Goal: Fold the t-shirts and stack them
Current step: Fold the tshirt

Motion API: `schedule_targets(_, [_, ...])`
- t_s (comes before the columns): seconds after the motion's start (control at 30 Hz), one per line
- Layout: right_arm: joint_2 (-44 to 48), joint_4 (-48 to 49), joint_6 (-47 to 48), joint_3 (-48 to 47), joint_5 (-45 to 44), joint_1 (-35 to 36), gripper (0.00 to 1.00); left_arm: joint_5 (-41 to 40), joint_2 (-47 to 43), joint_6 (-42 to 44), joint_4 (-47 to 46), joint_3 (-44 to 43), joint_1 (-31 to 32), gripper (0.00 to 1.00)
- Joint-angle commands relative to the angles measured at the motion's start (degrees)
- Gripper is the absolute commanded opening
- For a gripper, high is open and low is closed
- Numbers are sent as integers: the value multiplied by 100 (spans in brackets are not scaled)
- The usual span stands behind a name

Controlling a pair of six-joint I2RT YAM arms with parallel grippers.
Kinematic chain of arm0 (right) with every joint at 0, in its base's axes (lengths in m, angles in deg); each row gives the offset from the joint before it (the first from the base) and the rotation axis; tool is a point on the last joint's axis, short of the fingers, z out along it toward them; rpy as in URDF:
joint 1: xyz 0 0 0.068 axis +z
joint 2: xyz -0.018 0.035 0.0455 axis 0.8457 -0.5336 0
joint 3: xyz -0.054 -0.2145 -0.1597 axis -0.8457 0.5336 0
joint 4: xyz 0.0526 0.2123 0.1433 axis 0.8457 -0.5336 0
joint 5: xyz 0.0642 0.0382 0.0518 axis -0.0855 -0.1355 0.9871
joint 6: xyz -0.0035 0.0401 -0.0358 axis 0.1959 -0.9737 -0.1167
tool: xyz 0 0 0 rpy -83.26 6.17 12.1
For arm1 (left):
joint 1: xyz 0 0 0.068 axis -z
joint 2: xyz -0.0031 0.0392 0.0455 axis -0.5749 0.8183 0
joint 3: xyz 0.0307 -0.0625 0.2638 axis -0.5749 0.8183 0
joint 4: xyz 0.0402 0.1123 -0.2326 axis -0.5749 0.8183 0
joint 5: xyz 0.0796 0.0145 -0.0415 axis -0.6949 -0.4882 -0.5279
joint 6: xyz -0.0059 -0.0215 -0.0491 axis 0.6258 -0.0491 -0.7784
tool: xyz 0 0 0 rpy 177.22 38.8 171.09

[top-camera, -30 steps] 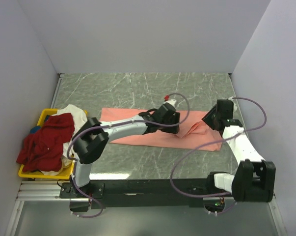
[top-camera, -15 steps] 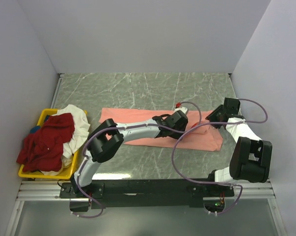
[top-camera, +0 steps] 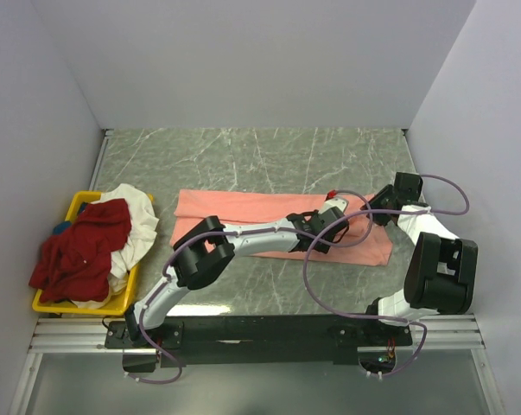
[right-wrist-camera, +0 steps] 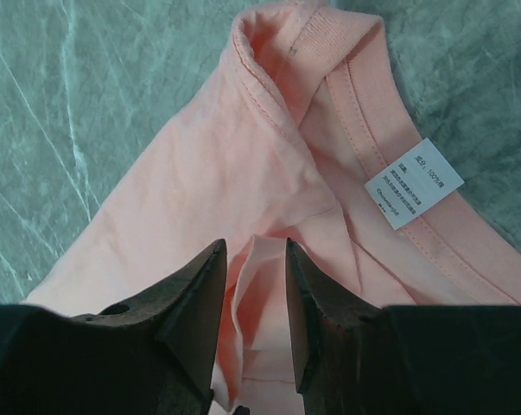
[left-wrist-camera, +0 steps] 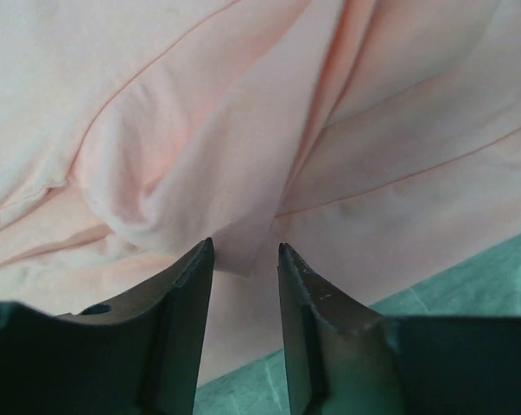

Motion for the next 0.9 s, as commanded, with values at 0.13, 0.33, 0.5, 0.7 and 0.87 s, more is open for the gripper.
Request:
schedule_targets(0.13, [-37,265,97,-175,85,-54,41,-727,48,25,268,-229,20,27])
schedule_targets(0.33, [51,300,115,-43,94,-54,40,-1044,-268,-46,198,96,12,5])
schedule_targets(0.5, [244,274,133,71,77,-54,40,-1175,-567,-116,189,307,12,1])
schedule_targets(0.7, [692,142,159,326,85,-54,40,-1220,-884,-116,171,597,3,0])
schedule_targets(0.87, [1087,28,203,572,77,-54,40,-1053,-963,-90,189,738,3,7])
